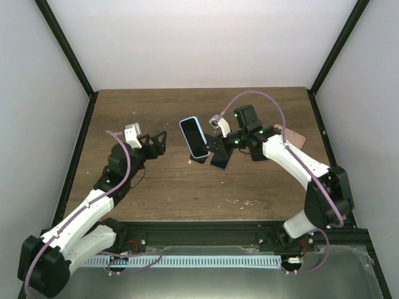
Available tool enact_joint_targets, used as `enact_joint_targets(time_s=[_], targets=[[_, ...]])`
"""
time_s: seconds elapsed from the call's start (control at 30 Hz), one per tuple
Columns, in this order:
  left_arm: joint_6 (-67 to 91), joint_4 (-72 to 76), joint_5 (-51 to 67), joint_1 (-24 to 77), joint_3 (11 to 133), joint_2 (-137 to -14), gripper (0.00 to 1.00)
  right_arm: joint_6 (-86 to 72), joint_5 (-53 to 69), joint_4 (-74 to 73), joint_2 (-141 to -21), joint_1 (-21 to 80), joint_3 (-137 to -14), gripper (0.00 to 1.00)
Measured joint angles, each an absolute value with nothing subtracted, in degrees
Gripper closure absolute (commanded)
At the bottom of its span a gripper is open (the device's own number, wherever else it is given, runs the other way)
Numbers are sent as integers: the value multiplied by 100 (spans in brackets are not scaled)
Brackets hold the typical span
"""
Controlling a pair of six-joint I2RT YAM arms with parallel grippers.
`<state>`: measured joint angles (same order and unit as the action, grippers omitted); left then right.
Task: Take the phone out of the phone case
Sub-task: Pick up the phone at the center of the board.
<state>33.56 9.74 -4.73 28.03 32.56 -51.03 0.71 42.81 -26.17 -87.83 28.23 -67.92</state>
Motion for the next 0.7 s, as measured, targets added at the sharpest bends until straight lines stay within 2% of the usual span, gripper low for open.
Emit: enact_joint_targets(time_s=[0.03, 0.13, 0.23, 0.4, 0.53, 0.7], targets=[[3387, 1098, -183, 2626, 3085, -5120, 14, 123, 4285, -2652, -8672, 2821, -6720, 99], [3555, 1702, 755, 2198, 2606, -5349, 34, 338, 4357, -2867, -8235, 2821, -6493, 99], [3787, 2694, 1881, 1881, 2226, -5889, 44, 556, 4442, -3052, -7931, 2821, -6405, 99], [4425, 4724, 3680, 1865, 2193, -7144, 38, 838, 4626, -3236, -7662, 2781, -6182, 99], [5144, 6510, 4346, 1931, 2152, -7911, 37, 910, 4884, -3365, -7614, 2755, -6051, 99], [5833, 8020, 4753, 2200, 2237, -8724, 43, 945, 5306, -3391, -7609, 2753, -6049, 99]])
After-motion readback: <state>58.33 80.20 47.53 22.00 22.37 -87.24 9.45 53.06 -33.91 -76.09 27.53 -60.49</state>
